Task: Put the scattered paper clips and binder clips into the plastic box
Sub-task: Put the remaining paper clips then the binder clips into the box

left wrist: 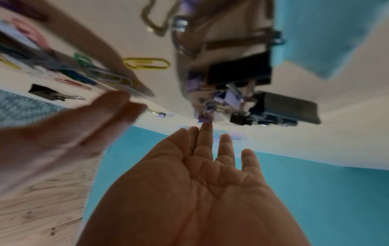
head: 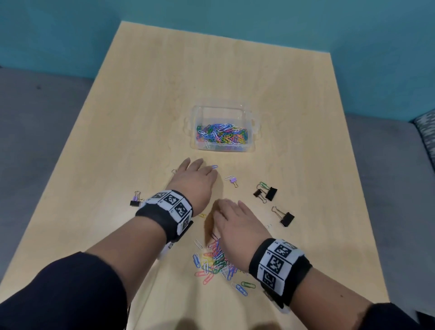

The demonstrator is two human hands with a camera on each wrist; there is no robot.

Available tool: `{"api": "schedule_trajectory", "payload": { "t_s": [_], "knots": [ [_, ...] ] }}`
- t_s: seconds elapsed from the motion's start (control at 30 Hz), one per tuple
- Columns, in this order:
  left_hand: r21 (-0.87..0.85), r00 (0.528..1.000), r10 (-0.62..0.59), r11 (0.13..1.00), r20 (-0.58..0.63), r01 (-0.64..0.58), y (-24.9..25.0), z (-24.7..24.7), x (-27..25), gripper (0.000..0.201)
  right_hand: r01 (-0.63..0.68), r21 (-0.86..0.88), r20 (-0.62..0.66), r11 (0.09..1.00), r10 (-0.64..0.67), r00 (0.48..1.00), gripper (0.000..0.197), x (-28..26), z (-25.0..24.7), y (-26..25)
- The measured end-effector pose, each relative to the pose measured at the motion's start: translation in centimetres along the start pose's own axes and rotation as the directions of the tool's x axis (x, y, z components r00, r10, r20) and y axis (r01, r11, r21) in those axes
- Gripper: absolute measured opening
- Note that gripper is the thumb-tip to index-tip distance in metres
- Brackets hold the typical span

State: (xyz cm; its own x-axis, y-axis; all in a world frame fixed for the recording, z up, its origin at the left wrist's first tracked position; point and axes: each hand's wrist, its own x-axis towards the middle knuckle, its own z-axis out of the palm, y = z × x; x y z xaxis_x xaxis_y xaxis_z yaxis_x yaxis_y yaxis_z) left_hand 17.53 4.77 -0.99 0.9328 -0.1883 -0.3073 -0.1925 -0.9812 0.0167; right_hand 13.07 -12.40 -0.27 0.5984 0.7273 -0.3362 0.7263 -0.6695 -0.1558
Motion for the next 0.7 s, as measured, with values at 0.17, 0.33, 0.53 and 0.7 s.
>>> {"api": "schedule_trajectory", "payload": {
  "t_s": [0.17, 0.33, 0.53, 0.7],
  "knots": [
    [0.075, 0.993, 0.116, 0.99, 0.021, -0.117, 1.3, 0.0, -1.1, 0.049, -0.134, 0.005, -0.027, 0.991, 0.134, 0.991, 0.055, 1.3, -0.7, 1.6],
    [0.063, 0.994, 0.108, 0.992, -0.002, -0.107, 2.9, 0.4, -3.7, 0.047, -0.231, -0.001, -0.014, 0.973, 0.231, 0.973, 0.056, 1.5, -0.1, 2.5],
    [-0.034, 0.993, 0.103, 0.994, -0.056, -0.105, 4.8, 1.8, -8.2, 0.047, -0.151, 0.0, -0.033, 0.989, 0.151, 0.988, 0.062, 2.9, -0.8, 2.6],
    [-0.166, 0.994, 0.067, 0.983, -0.081, -0.08, 6.1, 2.2, -11.7, 0.053, -0.113, -0.038, 0.051, 0.993, 0.115, 0.992, 0.075, 3.5, -1.4, 2.9]
  ]
}}
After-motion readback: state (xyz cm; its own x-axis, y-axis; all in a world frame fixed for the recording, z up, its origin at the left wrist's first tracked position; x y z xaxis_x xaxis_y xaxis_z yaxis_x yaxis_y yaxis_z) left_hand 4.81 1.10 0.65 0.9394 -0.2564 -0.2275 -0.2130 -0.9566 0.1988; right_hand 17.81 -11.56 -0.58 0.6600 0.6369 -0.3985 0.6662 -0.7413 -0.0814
